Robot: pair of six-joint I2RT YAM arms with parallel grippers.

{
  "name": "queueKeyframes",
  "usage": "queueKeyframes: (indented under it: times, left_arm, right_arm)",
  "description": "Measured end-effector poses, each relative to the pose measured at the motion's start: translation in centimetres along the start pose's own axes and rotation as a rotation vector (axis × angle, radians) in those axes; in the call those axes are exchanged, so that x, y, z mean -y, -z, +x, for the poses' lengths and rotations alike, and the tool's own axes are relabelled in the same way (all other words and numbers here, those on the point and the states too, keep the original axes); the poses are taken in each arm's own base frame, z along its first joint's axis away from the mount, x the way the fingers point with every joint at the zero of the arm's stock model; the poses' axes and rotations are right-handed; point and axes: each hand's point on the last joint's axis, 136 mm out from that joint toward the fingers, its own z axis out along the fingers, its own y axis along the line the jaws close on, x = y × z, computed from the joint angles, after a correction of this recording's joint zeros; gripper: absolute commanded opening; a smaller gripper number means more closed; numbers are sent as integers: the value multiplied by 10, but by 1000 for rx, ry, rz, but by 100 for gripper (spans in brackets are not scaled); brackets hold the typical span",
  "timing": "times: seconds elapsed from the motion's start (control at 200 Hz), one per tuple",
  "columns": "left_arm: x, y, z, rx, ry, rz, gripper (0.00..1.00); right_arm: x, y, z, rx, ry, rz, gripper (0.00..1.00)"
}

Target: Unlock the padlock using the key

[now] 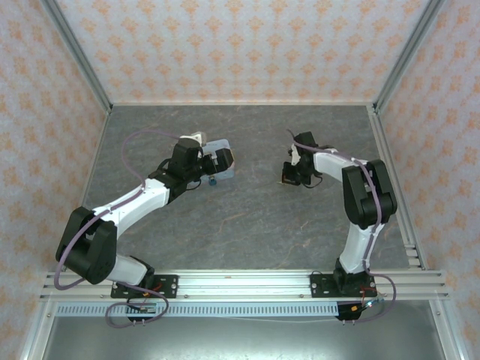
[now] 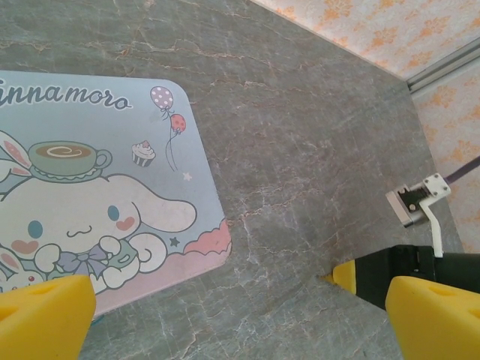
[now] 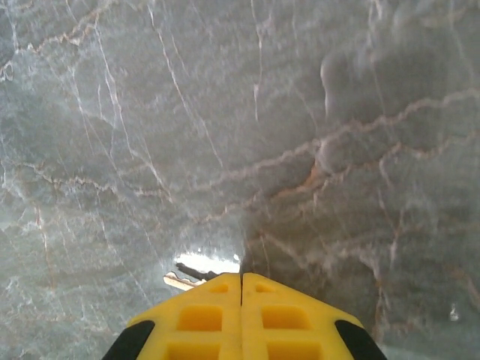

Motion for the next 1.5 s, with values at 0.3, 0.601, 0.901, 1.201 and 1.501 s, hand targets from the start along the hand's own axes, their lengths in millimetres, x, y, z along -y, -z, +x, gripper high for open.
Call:
queueKeyframes:
  times: [0.3, 0.601, 0.901, 1.201, 1.501]
  left_arm:
    - [9, 6, -6, 24, 80, 43, 100]
    - [36, 15, -14, 58, 121, 161, 96]
    - [69, 20, -16, 66, 192, 281, 93]
    - [91, 29, -29, 88, 309, 388, 86]
    - [120, 35, -19, 49, 346, 484, 73]
  right_arm:
    - [-14, 17, 16, 144, -157, -160, 0]
    - [-53, 71, -2, 464, -174, -383, 0]
    - [-107, 118, -4, 684, -81, -564, 0]
    - [-153, 163, 3, 877, 70, -652, 0]
    - [-164, 182, 2, 962, 129, -639, 0]
